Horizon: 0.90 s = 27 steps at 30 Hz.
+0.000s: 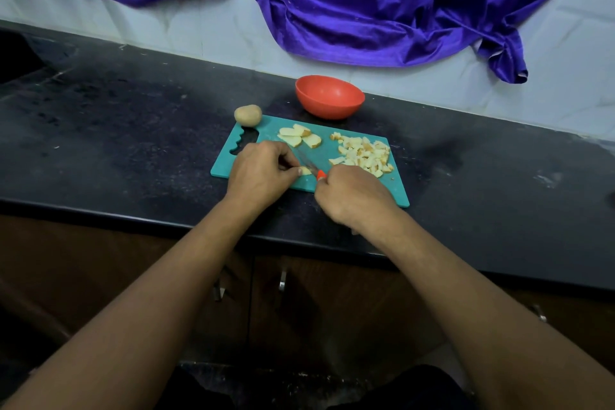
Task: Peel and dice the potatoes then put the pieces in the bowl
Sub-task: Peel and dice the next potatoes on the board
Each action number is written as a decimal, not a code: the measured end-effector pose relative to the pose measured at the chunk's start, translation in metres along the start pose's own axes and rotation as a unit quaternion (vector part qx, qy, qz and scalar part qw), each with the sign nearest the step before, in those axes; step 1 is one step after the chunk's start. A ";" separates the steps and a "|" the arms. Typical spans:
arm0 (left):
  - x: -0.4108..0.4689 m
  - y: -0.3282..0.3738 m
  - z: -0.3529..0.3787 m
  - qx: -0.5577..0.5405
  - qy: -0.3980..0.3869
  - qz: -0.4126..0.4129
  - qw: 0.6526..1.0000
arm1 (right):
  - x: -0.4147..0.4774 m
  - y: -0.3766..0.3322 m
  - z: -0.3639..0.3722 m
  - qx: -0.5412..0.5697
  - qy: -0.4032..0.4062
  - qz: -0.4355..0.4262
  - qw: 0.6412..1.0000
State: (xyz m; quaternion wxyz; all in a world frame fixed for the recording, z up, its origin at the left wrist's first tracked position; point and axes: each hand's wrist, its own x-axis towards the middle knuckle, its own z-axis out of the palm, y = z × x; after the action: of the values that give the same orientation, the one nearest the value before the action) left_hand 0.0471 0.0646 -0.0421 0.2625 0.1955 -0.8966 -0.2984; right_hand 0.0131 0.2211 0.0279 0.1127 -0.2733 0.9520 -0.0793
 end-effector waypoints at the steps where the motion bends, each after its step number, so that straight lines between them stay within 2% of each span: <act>1: 0.000 0.000 0.000 0.000 0.000 0.000 1.000 | 0.000 -0.002 -0.004 0.001 -0.005 0.001 1.000; 10: 0.000 0.002 -0.002 -0.002 -0.007 0.002 1.000 | 0.002 -0.012 -0.020 -0.005 -0.026 0.006 1.000; 17: -0.001 0.004 -0.003 0.000 -0.004 -0.008 1.000 | -0.021 0.007 0.033 -0.079 0.071 -0.023 0.994; 22: -0.003 0.005 -0.005 -0.002 -0.006 -0.005 1.000 | -0.011 0.007 0.009 -0.008 0.009 0.001 1.000; 27: -0.005 0.006 -0.005 -0.002 -0.004 0.005 1.000 | -0.006 -0.004 -0.014 0.020 0.001 0.002 1.000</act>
State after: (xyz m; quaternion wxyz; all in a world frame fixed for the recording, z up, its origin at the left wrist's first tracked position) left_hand 0.0532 0.0694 -0.0364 0.2603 0.1894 -0.8980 -0.2998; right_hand 0.0161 0.2225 0.0429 0.1170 -0.2690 0.9509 -0.0988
